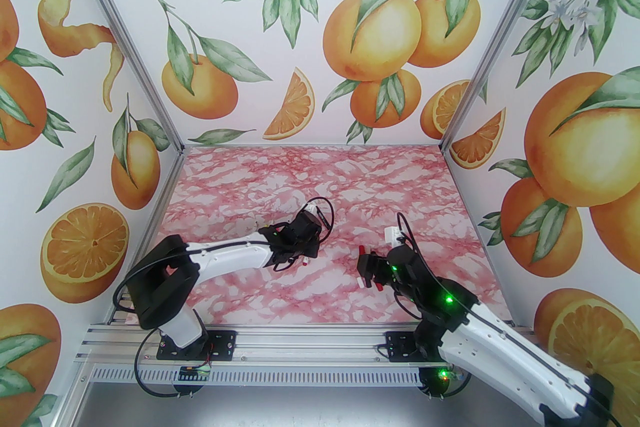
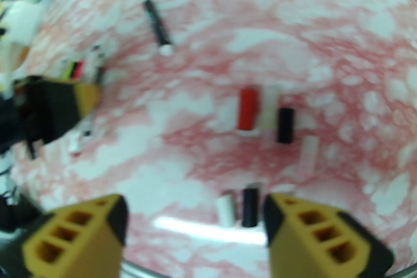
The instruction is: Open the pen caps
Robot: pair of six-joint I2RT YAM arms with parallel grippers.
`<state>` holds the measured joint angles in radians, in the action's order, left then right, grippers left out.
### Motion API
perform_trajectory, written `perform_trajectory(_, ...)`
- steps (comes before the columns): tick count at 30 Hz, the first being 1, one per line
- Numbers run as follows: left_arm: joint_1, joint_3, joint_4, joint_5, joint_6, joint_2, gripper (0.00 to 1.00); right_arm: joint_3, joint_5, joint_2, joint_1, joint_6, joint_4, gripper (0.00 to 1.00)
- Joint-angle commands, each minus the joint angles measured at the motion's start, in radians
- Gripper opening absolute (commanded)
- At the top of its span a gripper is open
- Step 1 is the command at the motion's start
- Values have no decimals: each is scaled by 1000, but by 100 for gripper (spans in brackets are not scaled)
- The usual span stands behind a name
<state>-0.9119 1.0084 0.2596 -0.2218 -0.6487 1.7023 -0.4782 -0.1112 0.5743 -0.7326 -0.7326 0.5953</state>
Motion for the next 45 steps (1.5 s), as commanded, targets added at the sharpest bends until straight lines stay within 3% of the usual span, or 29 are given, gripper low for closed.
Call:
perform_trajectory(1,7,61,48,-101,-54,39,14,-29,110,-38,-7,66,3,97)
perform_trajectory(8,19,76,67,-152,-88,94,15,-20,176,-88,-8,78,-9,100)
perform_trajectory(30,31,104,99,-180,-61,184,24,-15,158,-96,-7,55,11,100)
perform_trajectory(45,36,145,120,-153,-47,121,34,-10,155,-101,-7,52,8,100)
